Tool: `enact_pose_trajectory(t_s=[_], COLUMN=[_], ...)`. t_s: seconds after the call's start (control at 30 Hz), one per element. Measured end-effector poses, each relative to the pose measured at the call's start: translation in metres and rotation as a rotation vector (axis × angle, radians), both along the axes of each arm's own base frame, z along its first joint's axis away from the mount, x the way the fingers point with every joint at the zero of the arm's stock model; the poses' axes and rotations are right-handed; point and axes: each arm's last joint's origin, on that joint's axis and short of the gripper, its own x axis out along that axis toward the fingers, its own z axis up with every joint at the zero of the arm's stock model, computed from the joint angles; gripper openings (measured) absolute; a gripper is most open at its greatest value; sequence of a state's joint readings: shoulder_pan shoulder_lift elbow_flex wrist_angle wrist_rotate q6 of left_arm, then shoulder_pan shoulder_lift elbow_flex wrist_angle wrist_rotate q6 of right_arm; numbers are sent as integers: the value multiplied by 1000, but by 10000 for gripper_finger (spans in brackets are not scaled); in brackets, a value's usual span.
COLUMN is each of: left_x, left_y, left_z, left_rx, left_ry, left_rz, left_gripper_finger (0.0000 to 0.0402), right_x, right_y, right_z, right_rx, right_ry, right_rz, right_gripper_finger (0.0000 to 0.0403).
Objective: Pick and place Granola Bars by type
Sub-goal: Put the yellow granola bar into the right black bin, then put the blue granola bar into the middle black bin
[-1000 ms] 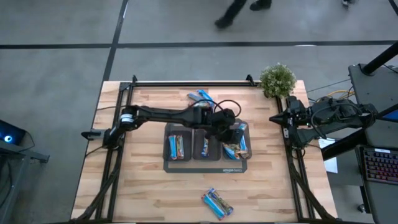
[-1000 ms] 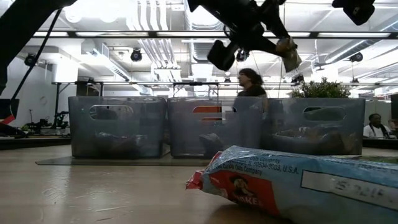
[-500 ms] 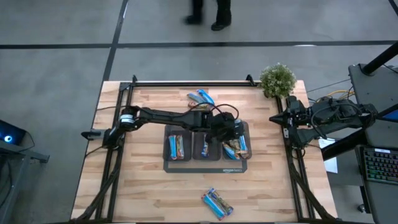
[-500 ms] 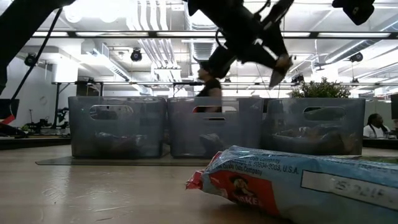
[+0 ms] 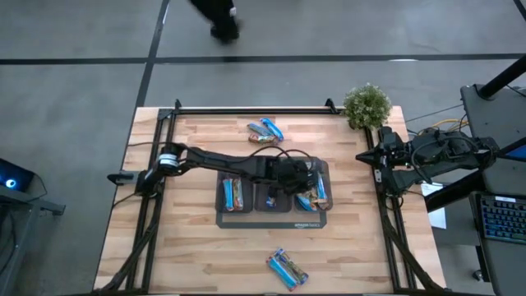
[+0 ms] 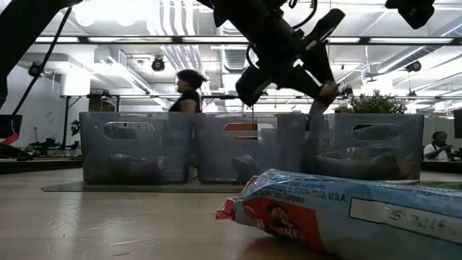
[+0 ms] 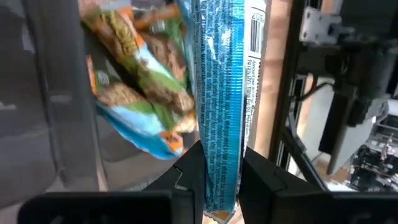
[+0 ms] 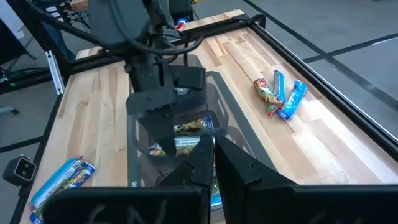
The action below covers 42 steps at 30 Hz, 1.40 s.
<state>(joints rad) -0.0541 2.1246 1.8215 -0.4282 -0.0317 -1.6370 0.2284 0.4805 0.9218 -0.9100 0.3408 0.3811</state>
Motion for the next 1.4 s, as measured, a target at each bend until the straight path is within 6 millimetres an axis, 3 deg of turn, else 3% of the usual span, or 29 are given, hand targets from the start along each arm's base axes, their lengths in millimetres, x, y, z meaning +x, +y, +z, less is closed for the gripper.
enact_pose_trajectory(t_s=[0.5, 0.97, 1.4], left_x=[0, -2, -1], left_y=[-3, -4, -3], left_z=[-9, -16, -14], left_rx=[21, 4, 22], left_ry=[-15, 6, -17], left_rz=[-12, -27, -119], left_gripper_finger=[59, 148, 153], right_x=[0, 0, 0], right_y=[0, 0, 0], right_z=[0, 0, 0], right_rx=[3, 0, -23], right_ry=[-2, -1, 2], right_rz=[-1, 0, 11], right_gripper_finger=[8, 8, 8])
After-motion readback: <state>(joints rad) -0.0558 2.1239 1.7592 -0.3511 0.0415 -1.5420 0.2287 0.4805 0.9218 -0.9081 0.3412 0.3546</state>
